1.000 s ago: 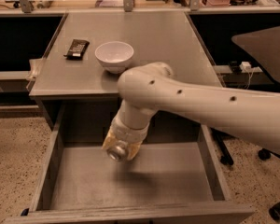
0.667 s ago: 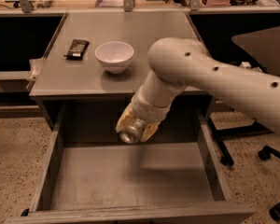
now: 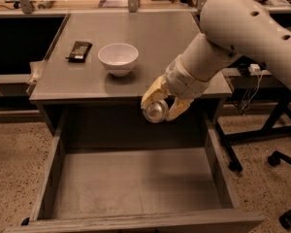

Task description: Pick 7up can from top drawer and place on counter

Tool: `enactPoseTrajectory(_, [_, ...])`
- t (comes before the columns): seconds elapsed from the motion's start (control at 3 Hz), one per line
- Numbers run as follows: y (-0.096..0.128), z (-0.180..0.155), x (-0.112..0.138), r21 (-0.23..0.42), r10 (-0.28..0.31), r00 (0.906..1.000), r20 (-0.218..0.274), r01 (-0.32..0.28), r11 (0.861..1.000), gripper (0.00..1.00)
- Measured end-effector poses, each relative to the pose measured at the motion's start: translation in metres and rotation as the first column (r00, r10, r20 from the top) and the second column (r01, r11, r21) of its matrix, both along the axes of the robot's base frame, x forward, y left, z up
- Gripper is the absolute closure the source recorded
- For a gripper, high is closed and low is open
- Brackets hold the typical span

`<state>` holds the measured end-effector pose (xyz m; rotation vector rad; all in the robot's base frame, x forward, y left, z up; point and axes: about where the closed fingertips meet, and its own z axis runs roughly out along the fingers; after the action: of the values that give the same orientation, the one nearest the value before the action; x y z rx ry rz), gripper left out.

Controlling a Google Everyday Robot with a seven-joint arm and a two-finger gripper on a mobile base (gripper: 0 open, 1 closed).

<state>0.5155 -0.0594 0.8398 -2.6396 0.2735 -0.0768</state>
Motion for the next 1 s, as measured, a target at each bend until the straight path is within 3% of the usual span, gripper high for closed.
enactPoseTrajectory(0.67, [-0.006, 0.019, 0.001, 0.031, 0.012, 0.9998, 0.014, -0.012, 0.999, 1.00])
enactPoseTrajectory(1.0, [-0.014, 0.075, -0.001, 0.158, 0.054, 0.9942, 0.093, -0.068, 0.985, 1.00])
